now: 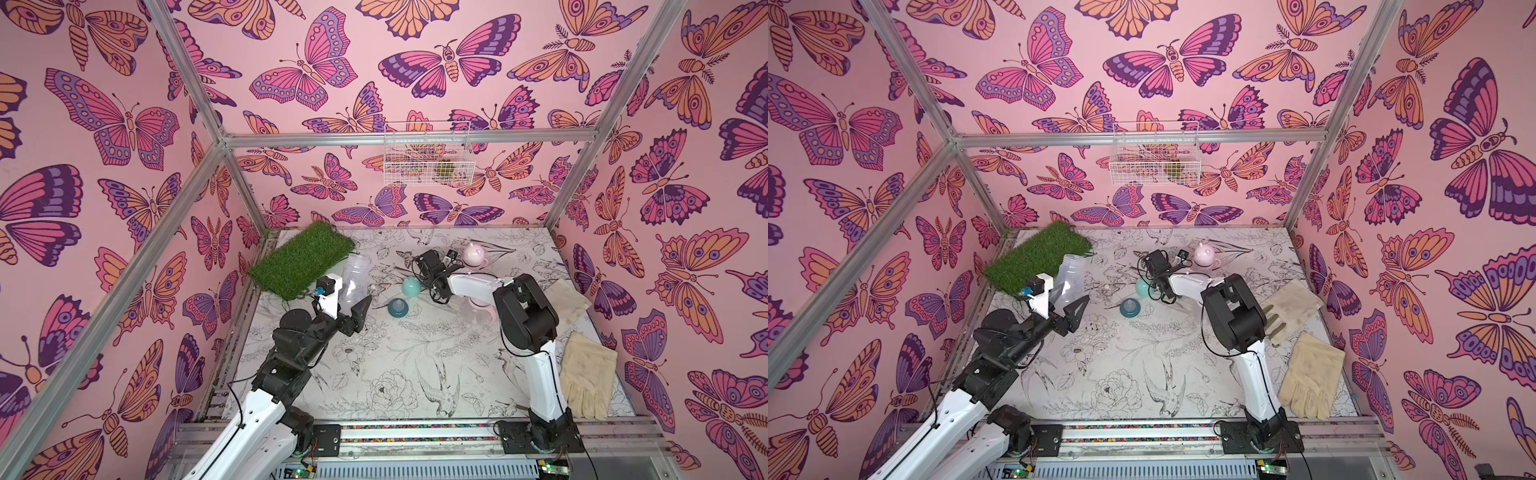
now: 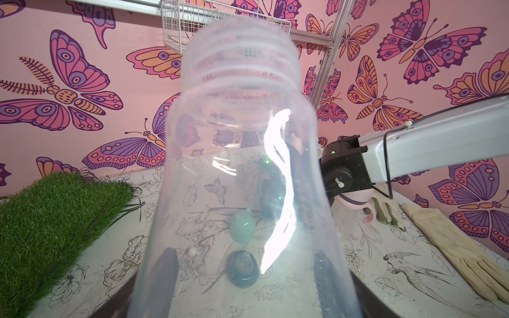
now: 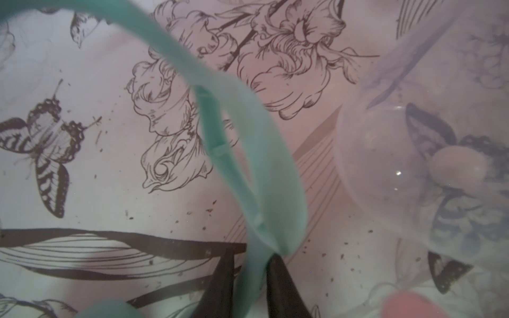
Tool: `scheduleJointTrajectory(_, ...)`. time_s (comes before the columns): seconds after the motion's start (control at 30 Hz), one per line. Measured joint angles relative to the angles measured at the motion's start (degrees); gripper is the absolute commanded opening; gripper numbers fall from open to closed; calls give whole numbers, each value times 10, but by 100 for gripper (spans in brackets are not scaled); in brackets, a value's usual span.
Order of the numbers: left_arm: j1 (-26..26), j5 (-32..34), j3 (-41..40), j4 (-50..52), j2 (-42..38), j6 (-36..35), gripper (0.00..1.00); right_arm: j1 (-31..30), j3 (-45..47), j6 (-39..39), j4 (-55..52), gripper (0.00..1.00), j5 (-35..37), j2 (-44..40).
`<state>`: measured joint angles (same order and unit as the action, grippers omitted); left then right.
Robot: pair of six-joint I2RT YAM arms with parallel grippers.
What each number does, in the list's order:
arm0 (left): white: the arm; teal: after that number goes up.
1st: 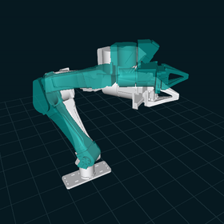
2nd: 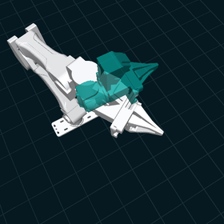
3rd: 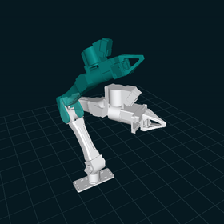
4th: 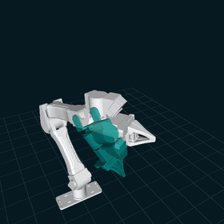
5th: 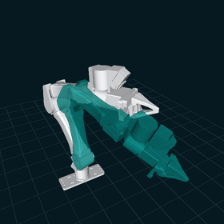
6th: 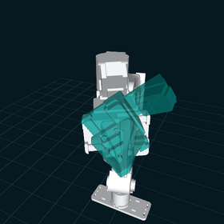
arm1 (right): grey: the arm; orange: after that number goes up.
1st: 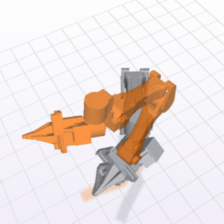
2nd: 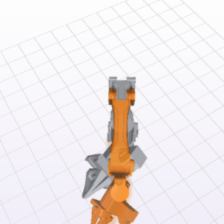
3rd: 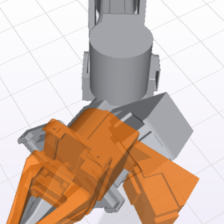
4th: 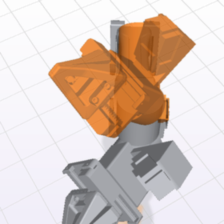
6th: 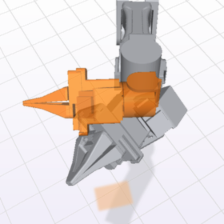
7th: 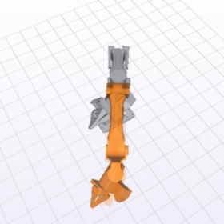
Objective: Assemble the baby bottles
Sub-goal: Pick up the handle at the center of the board, then put on the handle of the baby bottle.
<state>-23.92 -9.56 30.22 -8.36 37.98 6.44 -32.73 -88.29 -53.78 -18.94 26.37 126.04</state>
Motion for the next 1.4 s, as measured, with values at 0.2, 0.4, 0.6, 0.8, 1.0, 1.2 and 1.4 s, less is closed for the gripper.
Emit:
scheduleJointTrajectory(0.2,0,0,0,0,0,0,0,0,-27,29,4,0,-24,5)
scheduleJointTrajectory(0.4,0,0,0,0,0,0,0,0,-29,71,3,0,-29,4)
scheduleJointTrajectory(0.6,0,-1,0,1,9,-1,0,-7,-28,133,-13,0,-31,-17)
scheduleJointTrajectory(0.8,0,-5,0,2,17,-1,0,-12,-21,196,-12,0,-64,-104)
scheduleJointTrajectory(1.0,0,-39,5,14,30,-4,0,-11,4,262,17,0,-150,-209)
scheduleJointTrajectory(1.2,-1,-108,29,35,57,-6,0,-18,33,332,16,0,-202,-293)
scheduleJointTrajectory(1.4,-9,-171,68,61,85,-9,0,-51,33,411,5,0,-191,-376)
